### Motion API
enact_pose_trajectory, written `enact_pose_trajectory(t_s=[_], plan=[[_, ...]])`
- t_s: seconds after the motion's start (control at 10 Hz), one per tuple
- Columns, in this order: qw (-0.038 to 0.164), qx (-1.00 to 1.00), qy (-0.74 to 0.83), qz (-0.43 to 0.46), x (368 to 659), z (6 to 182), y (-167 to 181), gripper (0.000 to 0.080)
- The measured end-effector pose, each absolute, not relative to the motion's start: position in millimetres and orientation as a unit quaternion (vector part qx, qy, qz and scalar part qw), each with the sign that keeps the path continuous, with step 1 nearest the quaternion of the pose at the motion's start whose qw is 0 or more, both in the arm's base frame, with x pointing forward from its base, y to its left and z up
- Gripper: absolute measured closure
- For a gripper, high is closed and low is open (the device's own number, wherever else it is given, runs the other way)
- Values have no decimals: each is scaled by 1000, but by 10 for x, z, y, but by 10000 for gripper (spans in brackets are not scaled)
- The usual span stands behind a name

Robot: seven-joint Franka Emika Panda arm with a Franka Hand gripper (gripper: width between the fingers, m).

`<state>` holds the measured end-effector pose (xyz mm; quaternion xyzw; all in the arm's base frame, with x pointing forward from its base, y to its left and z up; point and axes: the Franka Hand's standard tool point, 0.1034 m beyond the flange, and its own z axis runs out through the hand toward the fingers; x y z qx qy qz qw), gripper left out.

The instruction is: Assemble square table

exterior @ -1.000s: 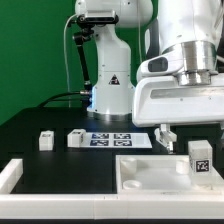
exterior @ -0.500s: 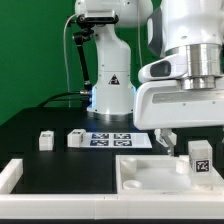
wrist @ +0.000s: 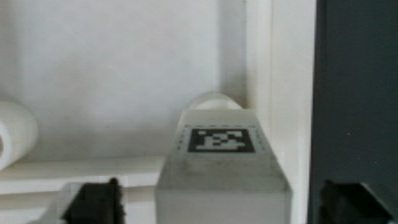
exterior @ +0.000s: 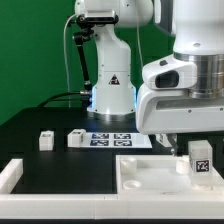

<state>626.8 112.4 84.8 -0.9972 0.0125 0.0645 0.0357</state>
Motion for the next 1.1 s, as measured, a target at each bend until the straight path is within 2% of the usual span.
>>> enact_pose_trajectory(t_s=[0.1,0.2,0.3,0.6,0.7,0.9,1.1], plan=[[36,-997,13,65,6269,847,1120,375],[35,-997,33,65,6268,846,1122,375],[32,-994,78,67,6268,846,1125,509],[24,-980,187,68,6267,839,1131,509],[25,-963,265,46,6279,832,1143,509],[30,-911,412,24,6256,832,1174,509],[53,-837,545,21,6282,829,1180,509]])
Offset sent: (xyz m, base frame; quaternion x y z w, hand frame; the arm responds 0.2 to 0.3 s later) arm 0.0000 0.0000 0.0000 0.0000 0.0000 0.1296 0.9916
